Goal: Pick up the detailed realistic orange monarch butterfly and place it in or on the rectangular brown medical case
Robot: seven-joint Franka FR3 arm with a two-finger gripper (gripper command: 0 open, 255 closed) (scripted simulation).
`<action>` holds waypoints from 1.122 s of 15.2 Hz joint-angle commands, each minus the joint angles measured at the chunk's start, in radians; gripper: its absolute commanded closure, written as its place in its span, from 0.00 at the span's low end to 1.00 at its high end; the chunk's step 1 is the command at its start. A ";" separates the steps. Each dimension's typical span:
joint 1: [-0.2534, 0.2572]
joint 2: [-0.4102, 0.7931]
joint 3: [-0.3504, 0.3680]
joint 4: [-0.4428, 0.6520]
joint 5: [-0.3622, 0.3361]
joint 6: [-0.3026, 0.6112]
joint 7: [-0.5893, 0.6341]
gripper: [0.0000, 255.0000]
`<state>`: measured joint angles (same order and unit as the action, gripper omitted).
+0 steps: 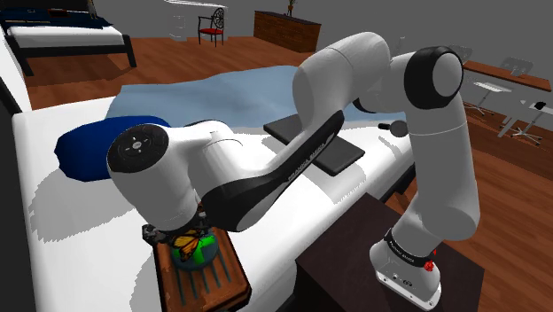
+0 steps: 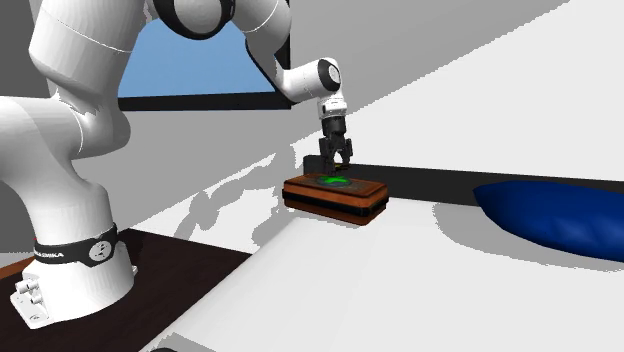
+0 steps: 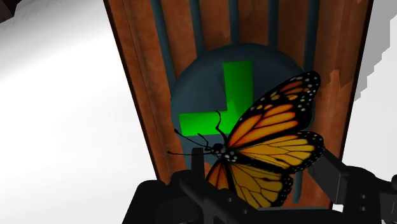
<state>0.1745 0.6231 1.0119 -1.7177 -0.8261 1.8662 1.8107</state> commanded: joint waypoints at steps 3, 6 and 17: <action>0.000 0.000 0.000 0.000 0.000 0.000 0.000 1.00; 0.000 0.000 0.000 0.000 0.000 0.000 0.000 0.00; 0.010 -0.044 0.039 0.063 0.053 -0.086 -0.029 0.00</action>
<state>0.1848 0.5803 1.0504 -1.6549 -0.7742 1.7809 1.7820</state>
